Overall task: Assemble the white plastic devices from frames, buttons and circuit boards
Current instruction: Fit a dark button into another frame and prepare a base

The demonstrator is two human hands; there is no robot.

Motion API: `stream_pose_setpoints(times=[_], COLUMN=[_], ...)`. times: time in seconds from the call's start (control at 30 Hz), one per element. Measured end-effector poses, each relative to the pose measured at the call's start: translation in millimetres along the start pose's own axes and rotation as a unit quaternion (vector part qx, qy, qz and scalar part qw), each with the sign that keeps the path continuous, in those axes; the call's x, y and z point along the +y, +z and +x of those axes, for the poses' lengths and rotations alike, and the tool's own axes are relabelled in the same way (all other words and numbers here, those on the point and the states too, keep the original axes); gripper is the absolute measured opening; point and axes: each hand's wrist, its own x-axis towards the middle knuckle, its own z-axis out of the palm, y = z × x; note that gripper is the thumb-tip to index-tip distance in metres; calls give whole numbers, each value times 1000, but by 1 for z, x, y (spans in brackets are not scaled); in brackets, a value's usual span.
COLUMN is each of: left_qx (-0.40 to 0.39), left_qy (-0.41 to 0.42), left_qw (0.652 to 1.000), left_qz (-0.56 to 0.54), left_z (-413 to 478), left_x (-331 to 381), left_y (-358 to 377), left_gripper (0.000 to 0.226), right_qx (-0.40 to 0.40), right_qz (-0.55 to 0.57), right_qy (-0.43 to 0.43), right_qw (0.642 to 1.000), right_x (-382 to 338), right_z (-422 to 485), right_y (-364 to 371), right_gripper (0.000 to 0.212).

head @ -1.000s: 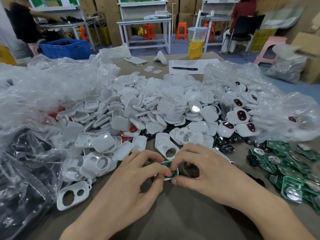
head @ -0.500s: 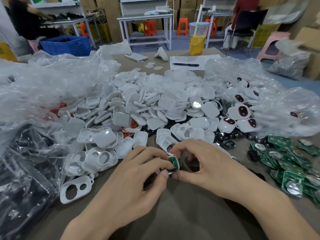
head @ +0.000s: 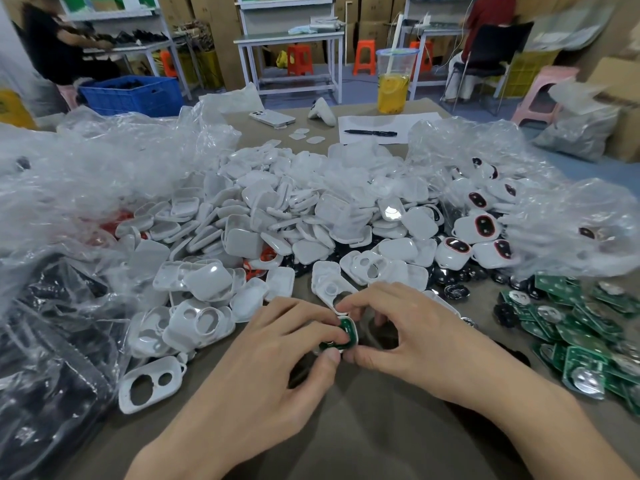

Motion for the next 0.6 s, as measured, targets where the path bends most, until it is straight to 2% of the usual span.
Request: stream_pose_setpoints(times=[0.17, 0.27, 0.43, 0.5, 0.6], left_qx=[54, 98, 148, 146, 128], left_qy=[-32, -70, -130, -155, -168], left_qw=[998, 993, 980, 976, 974], left_qz=[-7, 2, 35, 55, 77], left_z=[0, 1, 3, 4, 4], left_x=[-4, -8, -15, -18, -20], left_y=[-3, -3, 2, 3, 4], left_gripper=[26, 26, 26, 24, 24], right_qx=[1, 34, 210, 271, 318], right_qz=[10, 56, 21, -16, -43], right_qy=[10, 22, 18, 45, 110], right_qw=[1000, 998, 977, 961, 941], right_x=[3, 1, 0, 4, 12], right_z=[-1, -4, -3, -1, -2], right_y=[1, -2, -6, -8, -11], right_gripper=[47, 39, 21, 16, 19])
